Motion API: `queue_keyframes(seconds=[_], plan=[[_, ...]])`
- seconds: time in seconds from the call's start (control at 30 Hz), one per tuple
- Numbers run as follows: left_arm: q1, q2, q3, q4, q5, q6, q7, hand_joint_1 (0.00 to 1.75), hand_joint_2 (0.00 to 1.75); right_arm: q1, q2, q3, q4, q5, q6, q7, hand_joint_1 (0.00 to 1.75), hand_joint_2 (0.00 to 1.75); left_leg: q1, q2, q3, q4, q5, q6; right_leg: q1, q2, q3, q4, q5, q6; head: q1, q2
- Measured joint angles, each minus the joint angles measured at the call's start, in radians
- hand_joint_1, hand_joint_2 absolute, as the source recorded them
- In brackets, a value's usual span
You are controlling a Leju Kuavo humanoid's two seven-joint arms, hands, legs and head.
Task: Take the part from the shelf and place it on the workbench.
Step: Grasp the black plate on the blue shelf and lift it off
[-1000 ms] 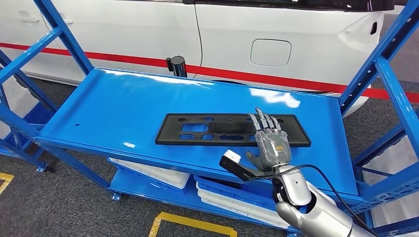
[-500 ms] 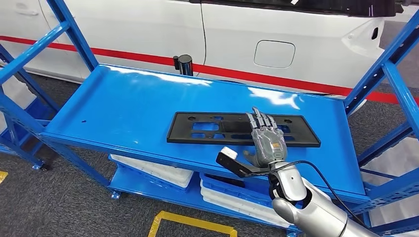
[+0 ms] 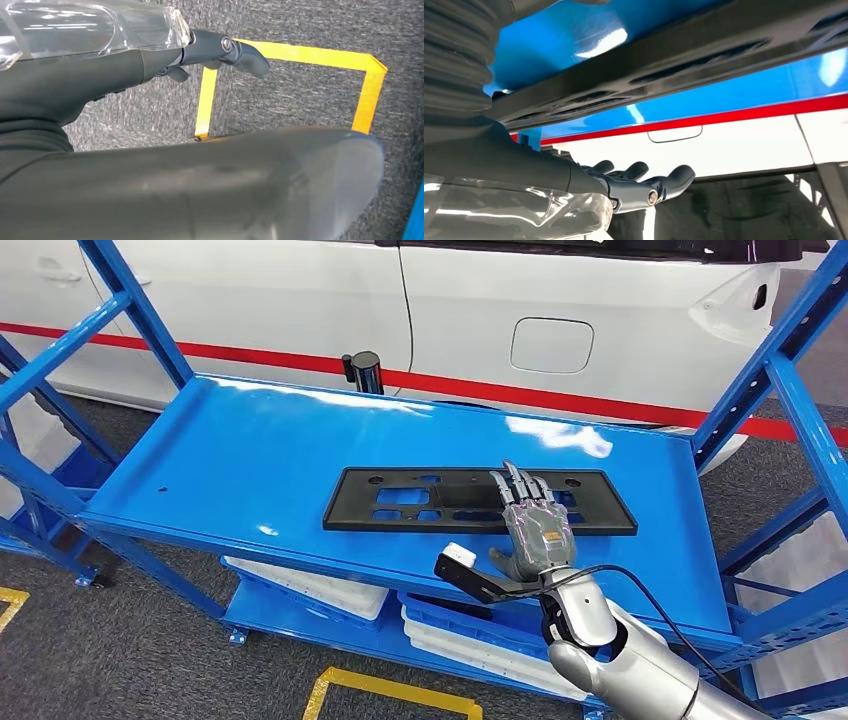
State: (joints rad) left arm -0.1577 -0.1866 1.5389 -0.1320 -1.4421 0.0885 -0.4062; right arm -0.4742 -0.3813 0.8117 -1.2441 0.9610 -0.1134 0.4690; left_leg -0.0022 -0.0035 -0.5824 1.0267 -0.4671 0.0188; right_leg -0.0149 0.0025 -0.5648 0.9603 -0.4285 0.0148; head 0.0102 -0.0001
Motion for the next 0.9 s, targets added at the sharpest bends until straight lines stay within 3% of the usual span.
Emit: queue_keyframes(seconds=[0.07,0.13,0.17,0.23,0.3,0.47,0.53,0.63,0.67,0.73,0.77,0.8,0.87,0.9], plan=[[0.001,-0.001,0.0,0.0,-0.003,-0.001,0.001,0.0,0.0,-0.003,0.005,0.003,0.006,-0.006,0.005,0.0,0.0,1.75,0.007,0.0,-0.063,0.137,-0.063,-0.013,-0.001,0.0,-0.001,0.0,0.0,-0.004,-0.002,0.0],[0.002,-0.001,0.0,0.0,-0.004,-0.001,0.002,0.0,0.0,-0.004,0.009,0.008,0.014,-0.01,0.008,0.0,0.0,1.75,0.012,0.0,-0.108,0.227,-0.086,-0.02,-0.002,0.0,-0.002,0.001,0.0,-0.004,-0.003,0.0],[0.002,-0.001,0.0,0.0,-0.004,-0.001,0.002,0.0,0.0,-0.004,0.011,0.011,0.018,-0.011,0.009,0.0,0.0,1.75,0.014,0.0,-0.104,0.214,-0.069,-0.022,-0.002,0.001,-0.001,0.001,0.0,-0.004,-0.003,0.0],[0.001,-0.001,0.0,0.0,-0.004,-0.001,0.002,0.0,0.0,-0.006,0.015,0.014,0.025,-0.014,0.012,0.0,0.0,1.75,0.016,0.0,-0.053,0.101,-0.006,-0.022,-0.003,0.001,0.001,0.001,-0.001,-0.002,-0.004,0.0],[0.001,-0.001,0.0,0.0,-0.004,-0.001,0.002,0.0,0.0,-0.008,0.017,0.014,0.028,-0.017,0.014,0.0,0.0,1.75,0.017,0.0,-0.014,0.018,0.032,-0.021,-0.004,0.002,0.002,0.001,-0.001,-0.001,-0.004,0.0],[0.001,-0.001,0.0,0.0,-0.004,-0.001,0.002,0.0,0.0,-0.009,0.018,0.014,0.028,-0.017,0.014,0.0,0.0,1.75,0.017,0.0,-0.006,0.003,0.038,-0.02,-0.004,0.002,0.003,0.001,-0.002,0.0,-0.004,0.0],[0.001,-0.001,0.0,0.0,-0.004,-0.001,0.002,0.0,0.0,-0.011,0.018,0.014,0.029,-0.018,0.015,-0.001,0.0,1.75,0.016,0.0,0.009,-0.032,0.046,-0.018,-0.003,0.002,0.002,0.001,-0.002,0.001,-0.004,0.0],[0.0,-0.001,0.0,0.0,-0.003,-0.001,0.002,0.0,0.0,-0.016,0.02,0.016,0.036,-0.023,0.021,-0.001,0.0,1.75,0.009,-0.001,0.028,-0.075,0.05,-0.005,0.003,0.003,-0.001,0.001,-0.002,0.012,-0.003,0.0],[0.0,-0.001,0.0,0.0,-0.002,-0.001,0.002,0.0,0.0,-0.019,0.02,0.019,0.04,-0.031,0.028,-0.002,0.44,1.75,0.009,0.0,0.03,-0.08,0.053,0.006,0.002,0.004,-0.007,0.016,-0.013,0.019,-0.002,0.0],[0.001,-0.001,0.0,0.0,0.003,0.0,0.002,0.0,0.0,-0.02,0.019,0.028,0.051,-0.059,0.045,-0.003,1.31,1.75,0.009,0.0,0.031,-0.085,0.058,0.026,-0.002,0.003,-0.075,0.16,-0.076,0.034,0.002,0.0],[0.0,-0.001,0.0,0.0,0.006,-0.001,0.002,0.0,0.0,-0.021,0.018,0.032,0.055,-0.075,0.05,-0.005,1.75,1.75,0.012,0.0,0.034,-0.086,0.059,0.03,-0.005,0.003,-0.08,0.174,-0.077,0.038,0.003,0.0],[0.001,-0.001,0.0,0.001,0.008,-0.001,0.002,0.0,0.0,-0.02,0.017,0.035,0.058,-0.086,0.052,-0.007,1.75,1.75,0.011,0.0,0.035,-0.082,0.055,0.026,-0.007,0.002,-0.075,0.163,-0.067,0.04,0.004,0.0],[0.001,-0.001,0.0,0.001,0.012,-0.003,0.0,0.0,0.0,-0.022,0.016,0.037,0.059,-0.095,0.051,-0.011,1.75,1.75,0.008,0.0,0.035,-0.074,0.048,0.014,-0.007,0.003,-0.01,0.026,-0.007,0.035,0.003,0.0],[0.0,-0.001,0.0,0.001,0.015,-0.005,-0.004,0.0,0.0,-0.022,0.015,0.037,0.059,-0.098,0.05,-0.012,1.75,1.75,0.007,0.0,0.033,-0.073,0.047,0.009,-0.005,0.003,-0.007,0.017,-0.01,0.03,0.002,0.0]])
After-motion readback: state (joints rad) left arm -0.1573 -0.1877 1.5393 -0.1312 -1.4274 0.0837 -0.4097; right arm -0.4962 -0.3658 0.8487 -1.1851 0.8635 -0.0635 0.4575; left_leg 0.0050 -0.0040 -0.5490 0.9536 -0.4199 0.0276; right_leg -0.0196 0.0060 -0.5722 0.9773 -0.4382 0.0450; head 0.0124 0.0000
